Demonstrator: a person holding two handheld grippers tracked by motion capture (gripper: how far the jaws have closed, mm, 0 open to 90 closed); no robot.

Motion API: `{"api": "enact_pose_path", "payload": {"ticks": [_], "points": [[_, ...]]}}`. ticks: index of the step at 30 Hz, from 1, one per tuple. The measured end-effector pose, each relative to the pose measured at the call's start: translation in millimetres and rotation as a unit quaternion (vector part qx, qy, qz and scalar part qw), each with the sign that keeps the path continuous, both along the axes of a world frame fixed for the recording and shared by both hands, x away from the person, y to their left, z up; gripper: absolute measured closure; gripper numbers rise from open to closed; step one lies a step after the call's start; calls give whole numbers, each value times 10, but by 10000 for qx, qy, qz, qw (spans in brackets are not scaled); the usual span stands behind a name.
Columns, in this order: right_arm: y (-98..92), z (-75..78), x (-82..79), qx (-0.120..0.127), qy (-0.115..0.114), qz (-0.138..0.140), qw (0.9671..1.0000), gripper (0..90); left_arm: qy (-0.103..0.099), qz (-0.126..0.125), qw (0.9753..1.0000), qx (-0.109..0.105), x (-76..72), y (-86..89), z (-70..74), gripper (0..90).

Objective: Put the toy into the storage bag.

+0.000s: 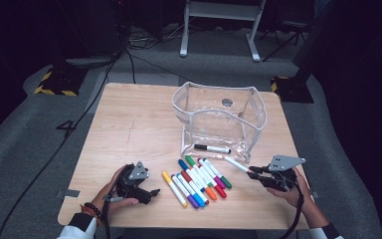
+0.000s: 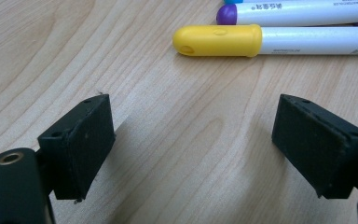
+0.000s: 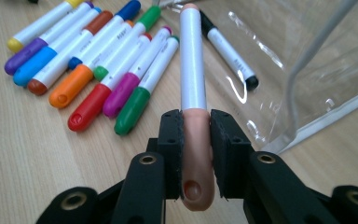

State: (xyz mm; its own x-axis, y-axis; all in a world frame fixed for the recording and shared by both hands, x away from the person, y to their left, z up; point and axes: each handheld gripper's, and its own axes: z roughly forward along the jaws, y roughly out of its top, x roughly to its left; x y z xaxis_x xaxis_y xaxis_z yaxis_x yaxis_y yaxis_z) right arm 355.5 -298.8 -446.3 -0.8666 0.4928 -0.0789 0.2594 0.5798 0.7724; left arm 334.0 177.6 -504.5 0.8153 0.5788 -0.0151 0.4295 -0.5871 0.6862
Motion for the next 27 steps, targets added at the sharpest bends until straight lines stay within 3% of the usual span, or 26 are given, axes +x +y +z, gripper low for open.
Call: {"api": "enact_pose_path", "payload": {"ticks": [9, 10, 17, 23, 24, 25, 27], "points": [[-9, 490, -24, 198, -545, 155, 9982, 753, -1, 0, 10000, 0, 0, 0, 0, 132], [-9, 490, -24, 198, -545, 155, 9982, 753, -1, 0, 10000, 0, 0, 0, 0, 132], [121, 930, -10, 203, -951, 418, 9944, 752, 0, 0, 10000, 0, 0, 0, 0, 132], [196, 1257, 137, 243, -1146, 441, 9921, 752, 1, -1, 10000, 0, 0, 0, 0, 132], [196, 1257, 137, 243, -1146, 441, 9921, 752, 1, -1, 10000, 0, 0, 0, 0, 132], [228, 1369, 223, 197, -1201, 413, 9917, 752, 0, -1, 10000, -1, 0, 0, 0, 132], [254, 1442, 299, 174, -1228, 394, 9915, 752, 0, 0, 10000, -1, 0, 0, 0, 132]]}}
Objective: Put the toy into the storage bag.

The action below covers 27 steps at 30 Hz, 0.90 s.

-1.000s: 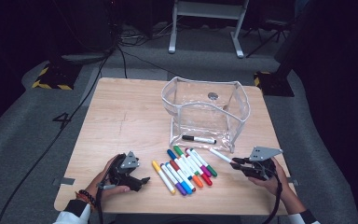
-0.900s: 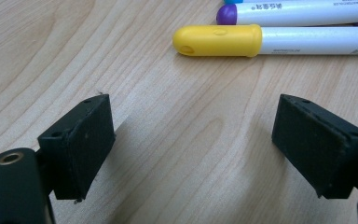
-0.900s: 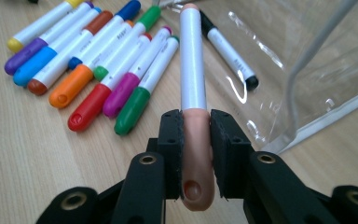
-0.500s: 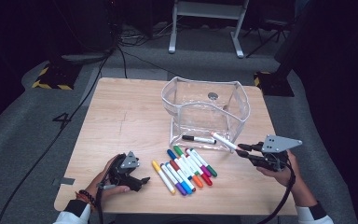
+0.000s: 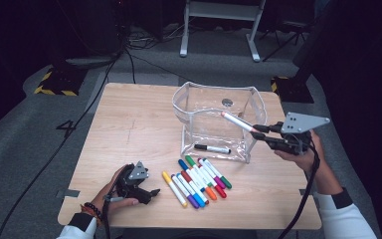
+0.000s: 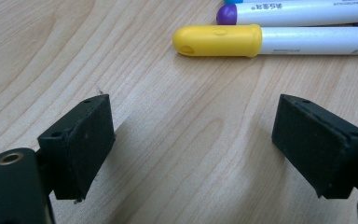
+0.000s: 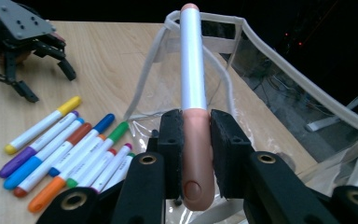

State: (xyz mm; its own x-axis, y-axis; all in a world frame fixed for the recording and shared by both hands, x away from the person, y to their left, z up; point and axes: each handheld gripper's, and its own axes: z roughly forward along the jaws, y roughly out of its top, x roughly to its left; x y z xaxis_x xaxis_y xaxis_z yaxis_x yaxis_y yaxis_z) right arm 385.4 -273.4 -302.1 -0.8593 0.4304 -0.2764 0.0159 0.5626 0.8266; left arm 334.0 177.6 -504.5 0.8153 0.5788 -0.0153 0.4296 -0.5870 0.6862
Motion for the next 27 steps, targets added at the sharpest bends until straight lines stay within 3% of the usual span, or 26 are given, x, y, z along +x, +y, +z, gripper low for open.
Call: {"api": "enact_pose_path", "payload": {"ticks": [6, 15, 21, 27], "points": [[108, 131, 331, -235, 66, -142, 9996, 752, -1, -2, 10000, 1, 0, 0, 0, 132], [229, 121, 764, -373, 354, -410, 9978, 752, -1, -1, 10000, 1, 0, 0, 0, 133], [372, 51, 1011, -505, 597, -573, 9953, 752, -1, 0, 10000, 0, 0, 0, 0, 133], [482, -93, 1202, -765, 940, -699, 9902, 752, -2, 0, 10000, 0, 0, 0, 0, 132]]}}
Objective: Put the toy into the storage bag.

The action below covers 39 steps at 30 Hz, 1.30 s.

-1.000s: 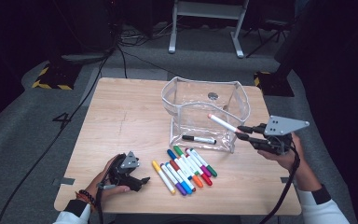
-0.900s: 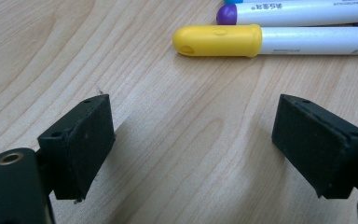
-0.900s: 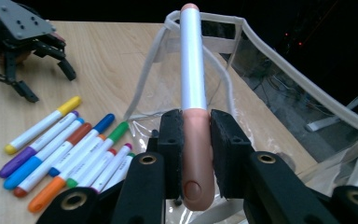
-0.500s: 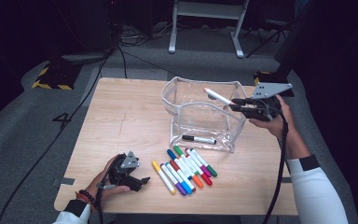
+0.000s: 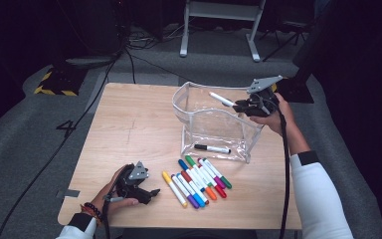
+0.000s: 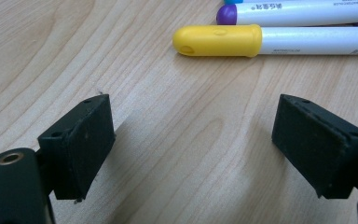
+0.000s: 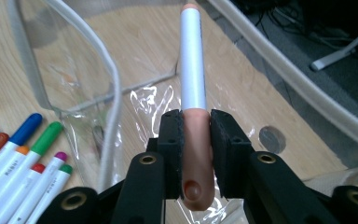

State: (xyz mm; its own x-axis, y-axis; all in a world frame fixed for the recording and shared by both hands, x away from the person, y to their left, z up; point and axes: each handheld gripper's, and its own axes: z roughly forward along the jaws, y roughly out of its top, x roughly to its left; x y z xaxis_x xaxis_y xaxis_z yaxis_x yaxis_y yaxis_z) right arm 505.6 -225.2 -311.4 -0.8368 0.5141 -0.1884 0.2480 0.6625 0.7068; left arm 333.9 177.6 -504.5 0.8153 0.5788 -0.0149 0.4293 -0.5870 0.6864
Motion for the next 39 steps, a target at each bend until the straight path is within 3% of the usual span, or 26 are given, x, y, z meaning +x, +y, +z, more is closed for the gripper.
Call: {"api": "enact_pose_path", "payload": {"ticks": [5, 8, 10, 14, 18, 21, 24, 27, 28, 29, 30, 33, 36, 37, 39], "points": [[30, -117, 112, -247, 367, -140, 9989, 752, 0, -1, 10000, 2, 0, 0, 0, 132], [39, -131, 127, -413, 413, -155, 9982, 752, 1, -1, 10000, 1, 0, 0, 0, 132], [60, -152, 125, -559, 692, -72, 9960, 751, 0, -1, 10000, 1, 0, 0, 0, 133], [96, -181, 94, -623, 947, 209, 9933, 751, 0, 0, 10000, 1, 0, 0, 0, 132], [143, -210, 48, -705, 1364, 614, 9862, 750, 0, -1, 10000, 2, 0, 0, 0, 132], [161, -208, 12, -771, 1442, 718, 9839, 749, -17, -8, 10000, 2, -2, 1, -3, 132], [176, -208, 0, -816, 1331, 730, 9850, 735, 4, 4, 10000, -10, 2, 0, 0, 132], [164, -191, -2, -783, 1129, 548, 9890, 685, 4, -10, 10000, 3, -1, 0, 0, 133], [164, -191, -2, -783, 1129, 548, 9890, 685, 4, -10, 10000, 3, -1, 0, 0, 133], [151, -180, -2, -740, 1018, 525, 9907, 656, -1, -12, 10000, 2, 3, 0, 1, 133], [104, -127, -22, -605, 811, 338, 9943, 625, -6, -10, 10000, 6, 1, 0, 1, 132], [57, -70, -55, -539, 588, 219, 9966, 576, 0, -9, 10000, 2, 1, 0, 1, 133], [4, -26, -75, -425, 503, 122, 9978, 539, 0, -10, 10000, 5, -1, 0, 1, 133], [-61, 41, -108, -258, 321, 8, 9992, 517, -4, -13, 10000, 5, 1, 1, 0, 133], [-116, 98, -153, -82, 227, -41, 9997, 495, -5, -14, 10000, 7, 1, 0, 0, 132]]}}
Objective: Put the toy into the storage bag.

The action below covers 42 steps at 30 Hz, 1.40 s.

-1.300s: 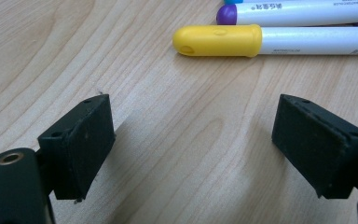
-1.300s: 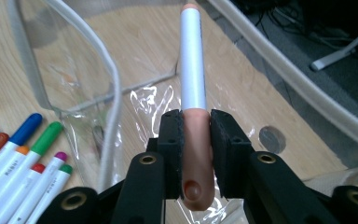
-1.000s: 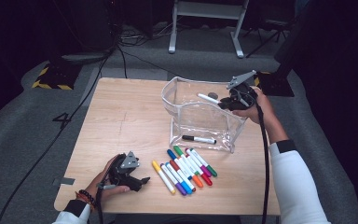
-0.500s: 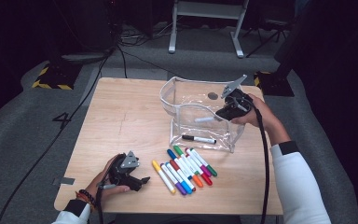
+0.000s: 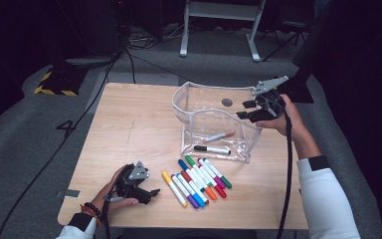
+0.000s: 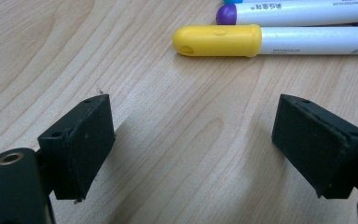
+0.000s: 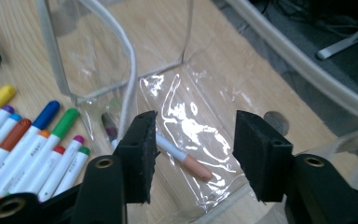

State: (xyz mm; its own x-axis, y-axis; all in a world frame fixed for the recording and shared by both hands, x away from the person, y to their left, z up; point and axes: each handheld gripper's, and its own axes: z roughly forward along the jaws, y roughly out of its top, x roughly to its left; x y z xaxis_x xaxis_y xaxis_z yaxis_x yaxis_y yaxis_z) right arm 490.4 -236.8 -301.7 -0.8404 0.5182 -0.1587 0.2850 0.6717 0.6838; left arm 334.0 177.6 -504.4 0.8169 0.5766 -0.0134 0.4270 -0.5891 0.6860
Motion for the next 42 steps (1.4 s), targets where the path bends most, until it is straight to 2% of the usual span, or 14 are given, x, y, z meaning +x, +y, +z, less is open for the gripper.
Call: {"api": "enact_pose_path", "payload": {"ticks": [4, 6, 9, 15, 20, 25, 27, 28, 32, 34, 37, 38, 39, 42], "points": [[-141, 126, -134, 352, -273, -132, 9989, 442, 1, 8, 10000, -6, -1, -1, 0, 133], [-203, 165, -203, 518, -337, -176, 9979, 430, 3, 4, 10000, -1, -1, 1, 0, 133], [-298, 208, -353, 653, -532, -212, 9962, 409, 4, 10, 10000, -7, -2, -1, -1, 133], [-502, 230, -660, 738, -859, -363, 9929, 404, 3, 6, 10000, -8, -1, 0, 0, 133], [-639, 139, -900, 765, -1000, -354, 9914, 405, 1, 5, 10000, 0, -1, 0, 0, 133], [-741, -53, -1120, 903, -996, -337, 9903, 408, 2, 15, 10000, -6, -4, -1, 0, 133], [-751, -90, -1146, 934, -987, -326, 9902, 409, 2, 16, 10000, -7, -4, -1, 0, 133], [-766, -216, -1217, 910, -931, -348, 9909, 412, 2, 16, 10000, -3, -3, -1, 0, 133], [-760, -456, -1318, 949, -785, -331, 9918, 421, -1, 14, 10000, -4, -4, -1, 0, 133], [-726, -607, -1374, 881, -739, -328, 9928, 427, 1, 15, 10000, -5, -3, -1, 0, 133], [-653, -822, -1423, 970, -573, -252, 9933, 446, 1, 17, 10000, -5, -4, -1, 0, 133], [-653, -822, -1423, 970, -573, -252, 9933, 446, 1, 17, 10000, -5, -4, -1, 0, 133], [-566, -967, -1437, 947, -457, -190, 9943, 451, 0, 15, 10000, -3, -8, -2, 0, 133], [-412, -1157, -1429, 866, -263, -35, 9959, 456, 0, 2, 10000, 1, -11, -3, 1, 133]]}}
